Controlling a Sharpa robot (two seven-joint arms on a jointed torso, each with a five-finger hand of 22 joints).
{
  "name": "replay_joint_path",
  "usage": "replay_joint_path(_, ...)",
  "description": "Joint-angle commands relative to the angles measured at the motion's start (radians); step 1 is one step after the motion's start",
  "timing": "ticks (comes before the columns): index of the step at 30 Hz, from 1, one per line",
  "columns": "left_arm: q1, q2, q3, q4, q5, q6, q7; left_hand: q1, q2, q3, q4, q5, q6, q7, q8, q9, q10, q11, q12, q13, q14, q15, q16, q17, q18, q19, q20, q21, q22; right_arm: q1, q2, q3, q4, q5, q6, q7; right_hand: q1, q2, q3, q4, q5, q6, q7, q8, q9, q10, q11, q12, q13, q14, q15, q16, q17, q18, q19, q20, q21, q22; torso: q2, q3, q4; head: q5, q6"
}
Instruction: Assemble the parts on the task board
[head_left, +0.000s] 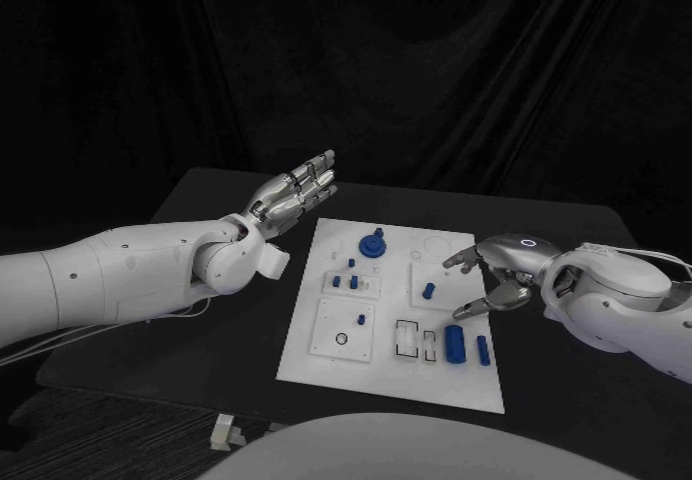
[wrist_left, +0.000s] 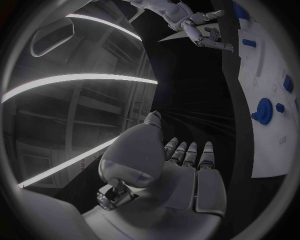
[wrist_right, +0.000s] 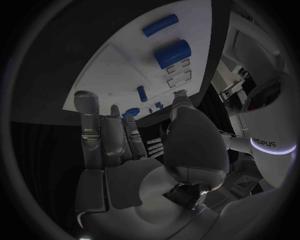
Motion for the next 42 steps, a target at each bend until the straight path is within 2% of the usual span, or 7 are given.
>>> replay_joint_path(1, -0.002, 0.0, 0.001, 0.003, 0.004, 0.016, 0.014, 0.007, 0.0, 0.007, -0.005, 0.006, 0.005, 0.003, 0.003, 0.001, 0.001, -0.008, -0.007, -0.001, 0.0, 0.006, -0.004, -0.001, 0.01, 0.001, 0.009, -0.003, -0.001, -0.012, 0.015, 0.001, -0.021, 0.006, -0.026, 0.024, 0.095, 0.09, 0.081, -0.005, 0.074, 0.034, 0.002, 0.004, 0.004, 0.035, -0.004, 0.003, 0.001, 0.053, 0.005, 0.059, 0.061, -0.017, 0.013, 0.001, 0.027, 0.099, 0.0, -0.0005, -0.0005, 0.003, 0.0)
replay_joint_path(4, -0.003, -0.001, 0.001, 0.003, 0.003, 0.017, 0.013, 0.009, 0.0, 0.008, -0.008, 0.008, 0.006, 0.004, 0.003, 0.001, 0.001, -0.009, -0.007, -0.001, 0.0, 0.006, -0.004, -0.001, 0.011, 0.001, 0.01, -0.003, -0.001, -0.02, 0.031, 0.001, -0.038, 0.006, -0.032, 0.03, 0.184, 0.163, 0.139, -0.013, 0.101, 0.101, 0.012, 0.01, 0.011, 0.053, -0.006, -0.018, -0.002, 0.046, 0.002, 0.059, 0.051, -0.014, 0.009, 0.002, 0.018, 0.096, 0.001, 0.0003, 0.0013, 0.001, 0.0)
replay_joint_path(11, -0.003, 0.0, 0.001, 0.004, 0.003, 0.021, 0.009, 0.033, 0.001, 0.021, -0.042, 0.044, 0.012, 0.021, 0.005, 0.002, 0.001, -0.014, -0.007, -0.001, 0.0, 0.005, -0.004, -0.001, 0.02, 0.001, 0.022, -0.003, -0.001, -0.03, 0.064, 0.001, -0.069, 0.007, -0.022, 0.024, 0.268, 0.189, 0.157, -0.051, 0.116, 0.119, 0.021, 0.009, 0.012, 0.06, -0.006, -0.037, -0.002, 0.03, -0.001, 0.036, 0.015, -0.006, -0.012, 0.002, -0.039, 0.085, 0.001, -0.0001, 0.0021, -0.001, 0.0)
replay_joint_path(16, -0.003, 0.0, 0.001, 0.004, 0.003, 0.022, 0.007, 0.036, 0.002, 0.023, -0.048, 0.049, 0.013, 0.024, 0.005, 0.002, 0.001, -0.015, -0.007, -0.001, 0.0, 0.005, -0.004, -0.001, 0.021, 0.001, 0.024, -0.003, -0.001, -0.038, 0.085, 0.001, -0.091, 0.007, -0.009, 0.016, 0.285, 0.199, 0.158, -0.067, 0.113, 0.122, 0.036, 0.009, 0.013, 0.065, -0.008, -0.04, -0.002, 0.026, -0.002, 0.032, 0.009, -0.004, -0.018, 0.001, -0.05, 0.083, 0.001, -0.0014, -0.0005, 0.0, 0.0)
replay_joint_path(25, -0.004, 0.002, 0.001, 0.004, 0.003, 0.024, 0.006, 0.042, 0.005, 0.029, -0.058, 0.06, 0.014, 0.025, 0.005, 0.002, 0.001, -0.014, -0.007, -0.001, 0.0, 0.003, -0.004, -0.001, 0.022, 0.001, 0.028, -0.003, -0.001, -0.049, 0.131, 0.001, -0.126, 0.039, -0.014, 0.028, 0.289, 0.206, 0.133, -0.083, 0.063, 0.155, 0.092, 0.017, 0.017, 0.118, -0.015, -0.015, 0.004, 0.048, -0.001, 0.105, 0.086, -0.013, 0.0, 0.0, 0.022, 0.095, 0.001, 0.0009, 0.0014, -0.003, 0.0)
replay_joint_path(34, -0.005, 0.007, 0.001, 0.001, 0.003, 0.028, 0.003, 0.042, 0.005, 0.029, -0.06, 0.062, 0.015, 0.025, 0.005, 0.002, 0.001, -0.013, -0.007, -0.001, 0.0, 0.003, -0.004, -0.001, 0.023, 0.001, 0.028, -0.003, -0.001, -0.051, 0.164, 0.001, -0.148, 0.043, -0.029, 0.031, 0.293, 0.21, 0.121, -0.081, 0.015, 0.21, 0.112, 0.032, 0.031, 0.145, -0.02, 0.003, 0.006, 0.049, -0.005, 0.117, 0.095, -0.014, 0.002, -0.003, 0.039, 0.096, -0.001, -0.001, 0.0009, -0.005, 0.0)
replay_joint_path(42, -0.006, 0.012, 0.001, -0.003, 0.003, 0.033, -0.001, 0.044, 0.007, 0.031, -0.063, 0.064, 0.014, 0.025, 0.005, 0.002, 0.001, -0.012, -0.007, -0.001, 0.0, 0.003, -0.004, -0.001, 0.023, 0.001, 0.028, -0.003, -0.001, -0.054, 0.181, 0.001, -0.157, 0.044, -0.024, 0.033, 0.31, 0.222, 0.124, -0.089, 0.018, 0.23, 0.128, 0.034, 0.036, 0.163, -0.025, 0.014, 0.008, 0.049, -0.008, 0.12, 0.095, -0.014, 0.001, -0.005, 0.043, 0.097, -0.001, -0.0004, 0.0018, 0.001, 0.0)
